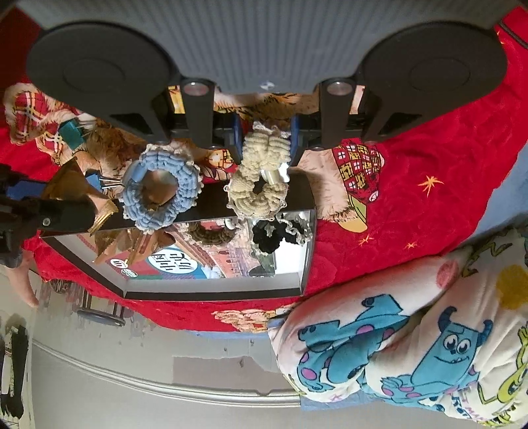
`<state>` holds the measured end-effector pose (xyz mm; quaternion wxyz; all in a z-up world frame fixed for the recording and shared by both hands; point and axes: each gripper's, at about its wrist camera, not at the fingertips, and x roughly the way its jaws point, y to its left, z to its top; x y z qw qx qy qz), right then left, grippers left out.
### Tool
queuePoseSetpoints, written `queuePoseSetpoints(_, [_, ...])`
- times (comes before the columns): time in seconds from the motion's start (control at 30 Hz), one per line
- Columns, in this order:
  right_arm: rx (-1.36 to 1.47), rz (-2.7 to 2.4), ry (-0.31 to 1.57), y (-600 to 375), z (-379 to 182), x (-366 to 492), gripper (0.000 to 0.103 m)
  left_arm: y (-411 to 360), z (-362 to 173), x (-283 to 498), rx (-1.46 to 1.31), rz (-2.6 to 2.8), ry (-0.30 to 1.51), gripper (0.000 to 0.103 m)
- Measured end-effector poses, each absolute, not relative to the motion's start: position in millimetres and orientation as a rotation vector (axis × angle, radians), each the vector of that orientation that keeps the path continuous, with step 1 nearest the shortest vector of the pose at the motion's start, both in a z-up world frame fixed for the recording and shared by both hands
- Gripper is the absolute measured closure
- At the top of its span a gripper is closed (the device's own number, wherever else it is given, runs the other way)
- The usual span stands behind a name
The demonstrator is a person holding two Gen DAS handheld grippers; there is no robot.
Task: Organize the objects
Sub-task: 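Lift both held items and carry them toward the black box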
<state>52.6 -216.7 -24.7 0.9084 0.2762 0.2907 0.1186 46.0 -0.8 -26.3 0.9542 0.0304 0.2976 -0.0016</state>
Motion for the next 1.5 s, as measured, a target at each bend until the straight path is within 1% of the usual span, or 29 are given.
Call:
queuePoseSetpoints(0.33, [0.551,0.270,0.575,-206.9,-9.3,49.1,0.071,-0.4,-19.2,41.1,0.061,-0.001,0.552,0.072])
queuePoseSetpoints(0.9, [0.527,0.345,0.491,-184.8,28.7,47.7,0.071,9.9,9.7,31.0,-0.018,-0.027,0.417,0.072])
queuePoseSetpoints(1.33, [0.520,0.430,0.436,-149.6,46.8,73.8,0.071,32.5,35.0,53.3,-0.115,-0.044,0.341,0.072])
queuePoseSetpoints(1.43, [0.508,0.426,0.428,-150.8,50.7,83.5,0.071,33.9,42.9,65.7,-0.106,-0.042,0.317,0.072])
queuePoseSetpoints(1.5, [0.558,0.441,0.417,-160.2,49.5,91.3,0.071,35.9,47.4,75.9,-0.105,-0.050,0.314,0.072])
